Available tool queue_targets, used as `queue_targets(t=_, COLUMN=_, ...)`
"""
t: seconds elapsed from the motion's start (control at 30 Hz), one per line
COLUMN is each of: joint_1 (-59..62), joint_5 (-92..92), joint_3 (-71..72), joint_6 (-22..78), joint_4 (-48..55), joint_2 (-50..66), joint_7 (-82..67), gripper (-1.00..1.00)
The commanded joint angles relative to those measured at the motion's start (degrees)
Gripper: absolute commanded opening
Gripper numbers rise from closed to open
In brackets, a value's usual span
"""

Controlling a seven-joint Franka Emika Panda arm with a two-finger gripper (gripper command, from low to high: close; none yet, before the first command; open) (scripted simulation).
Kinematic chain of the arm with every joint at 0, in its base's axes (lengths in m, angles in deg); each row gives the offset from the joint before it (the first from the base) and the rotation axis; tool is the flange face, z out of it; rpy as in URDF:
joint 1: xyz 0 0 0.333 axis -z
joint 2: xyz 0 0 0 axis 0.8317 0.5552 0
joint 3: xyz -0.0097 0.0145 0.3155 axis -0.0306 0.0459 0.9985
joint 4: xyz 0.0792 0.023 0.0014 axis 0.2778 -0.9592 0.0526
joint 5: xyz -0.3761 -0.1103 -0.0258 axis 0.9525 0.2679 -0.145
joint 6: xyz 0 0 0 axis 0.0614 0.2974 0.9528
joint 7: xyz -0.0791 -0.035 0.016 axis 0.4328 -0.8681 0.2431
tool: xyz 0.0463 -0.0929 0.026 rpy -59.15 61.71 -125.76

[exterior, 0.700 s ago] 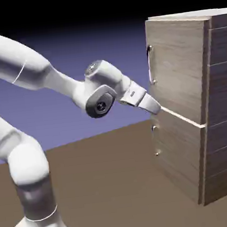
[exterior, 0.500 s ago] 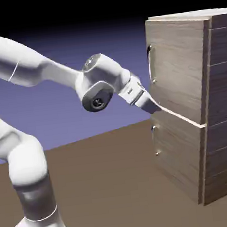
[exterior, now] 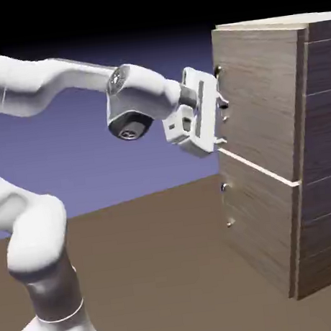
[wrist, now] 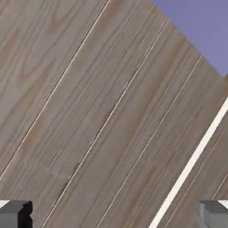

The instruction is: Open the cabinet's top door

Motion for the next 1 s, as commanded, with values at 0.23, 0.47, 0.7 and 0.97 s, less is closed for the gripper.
queue_targets(t=0.23, joint_1=5.72, joint_5=-19.94, joint_3=6.79, joint_6=0.52, joint_4=2.82, joint_2=-2.92, joint_7=7.48, gripper=0.0)
queue_targets(t=0.47, joint_1=10.72, joint_5=-37.39, joint_3=12.74, joint_6=0.98, joint_4=5.29, joint_2=-5.47, joint_7=14.02, gripper=0.0)
queue_targets(t=0.7, joint_1=15.72, joint_5=-54.83, joint_3=18.68, joint_6=1.44, joint_4=7.75, joint_2=-8.03, joint_7=20.56, gripper=0.0)
queue_targets(t=0.97, joint_1=21.43, joint_5=-74.77, joint_3=25.47, joint_6=1.96, joint_4=10.57, joint_2=-10.95, joint_7=28.04, gripper=0.0)
